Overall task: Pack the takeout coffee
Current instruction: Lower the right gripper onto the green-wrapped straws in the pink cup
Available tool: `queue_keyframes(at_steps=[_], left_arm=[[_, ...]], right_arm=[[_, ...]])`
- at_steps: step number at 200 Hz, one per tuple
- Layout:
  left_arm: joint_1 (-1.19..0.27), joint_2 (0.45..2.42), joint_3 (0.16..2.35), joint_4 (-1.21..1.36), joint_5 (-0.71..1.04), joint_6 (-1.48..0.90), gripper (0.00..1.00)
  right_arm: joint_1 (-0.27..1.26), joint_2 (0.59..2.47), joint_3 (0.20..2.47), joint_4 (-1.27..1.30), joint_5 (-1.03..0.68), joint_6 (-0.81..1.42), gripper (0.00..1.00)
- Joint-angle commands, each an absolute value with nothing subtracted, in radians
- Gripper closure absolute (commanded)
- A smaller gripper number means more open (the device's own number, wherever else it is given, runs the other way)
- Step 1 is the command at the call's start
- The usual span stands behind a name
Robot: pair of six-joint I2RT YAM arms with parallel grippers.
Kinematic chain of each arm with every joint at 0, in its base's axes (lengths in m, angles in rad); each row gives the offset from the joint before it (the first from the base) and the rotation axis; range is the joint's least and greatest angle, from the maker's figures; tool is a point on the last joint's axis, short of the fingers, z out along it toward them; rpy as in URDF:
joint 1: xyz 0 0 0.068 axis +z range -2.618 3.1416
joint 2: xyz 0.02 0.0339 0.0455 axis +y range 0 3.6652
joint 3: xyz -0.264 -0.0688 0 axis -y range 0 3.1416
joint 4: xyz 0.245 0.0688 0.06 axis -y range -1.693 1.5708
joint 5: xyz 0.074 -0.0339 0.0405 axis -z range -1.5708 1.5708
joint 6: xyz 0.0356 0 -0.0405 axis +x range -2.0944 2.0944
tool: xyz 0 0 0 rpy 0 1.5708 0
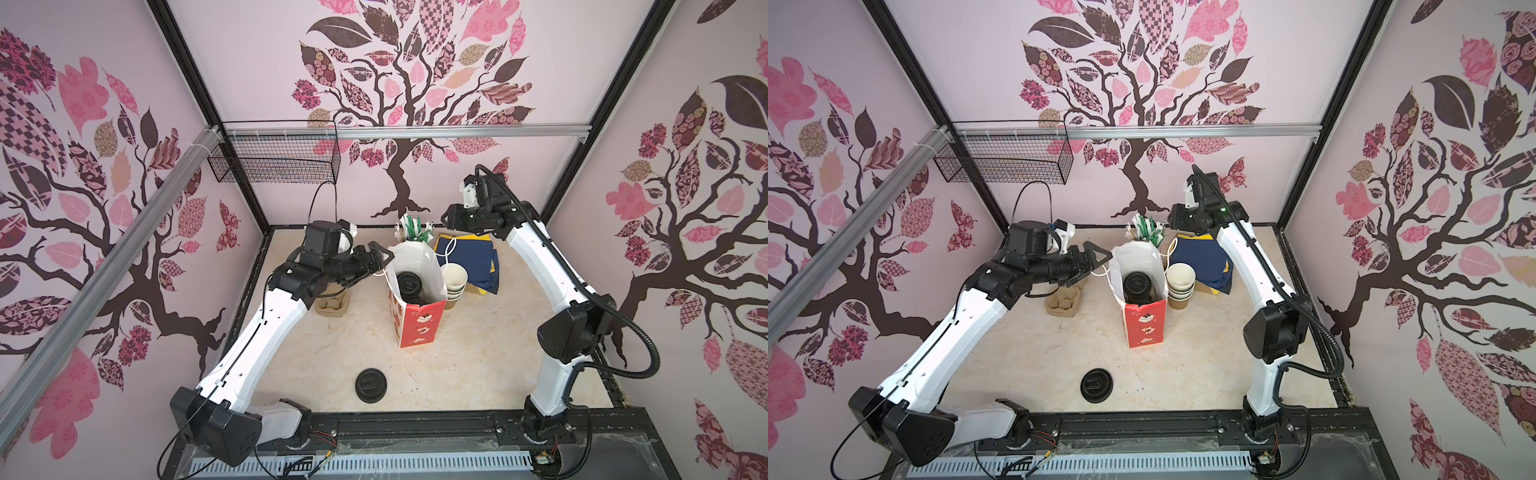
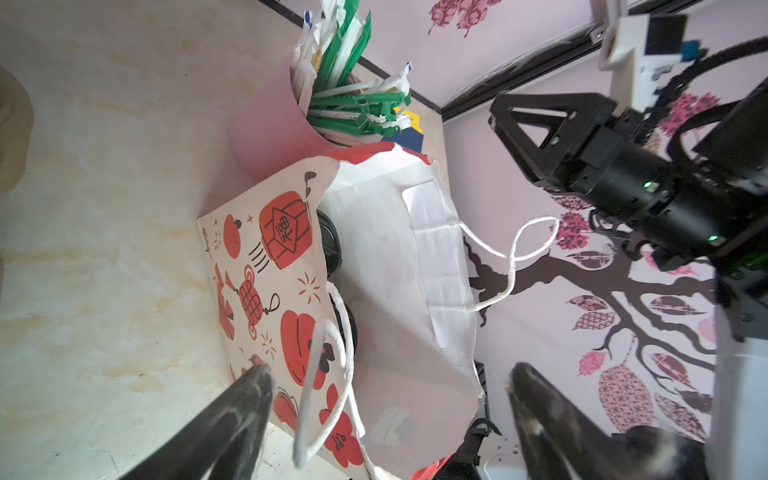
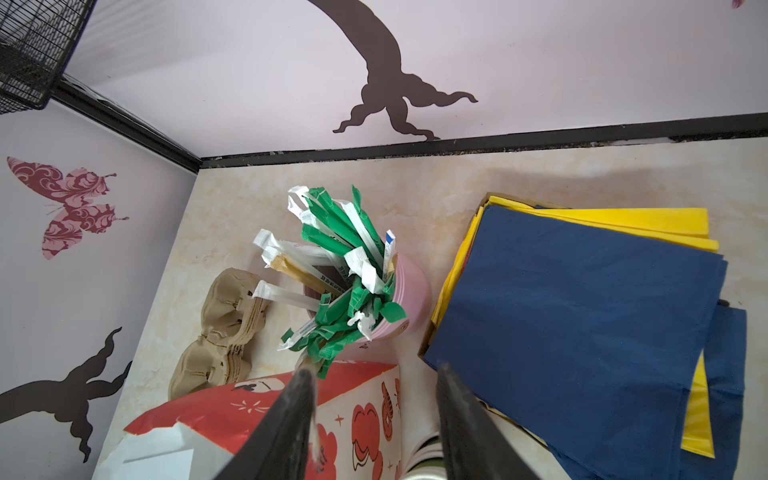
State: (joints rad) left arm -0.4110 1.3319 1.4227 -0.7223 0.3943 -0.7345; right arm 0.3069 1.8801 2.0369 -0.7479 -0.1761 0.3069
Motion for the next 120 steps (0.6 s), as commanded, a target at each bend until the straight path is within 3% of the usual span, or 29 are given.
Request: queue_keyframes(at_steps=[1,81,120], left_arm=[[-0.431,1.383,1.503,-0.851,0.319,-0.663,0.13],[-0.464,1.469,1.516,-0.829,0.327,-0.687,0.54],[-0.468,1.485,1.514,-0.816,0.348,-0.689,0.65]], right_arm=[[0.296,1.883,2.038,-0.762,-0.167,0.296,0.48],[0.285,1.816,1.949,-0.746,-0.152,0.311,0.48],[0.285,1.793,1.925,-0.745,-0.144,0.313,0.48]])
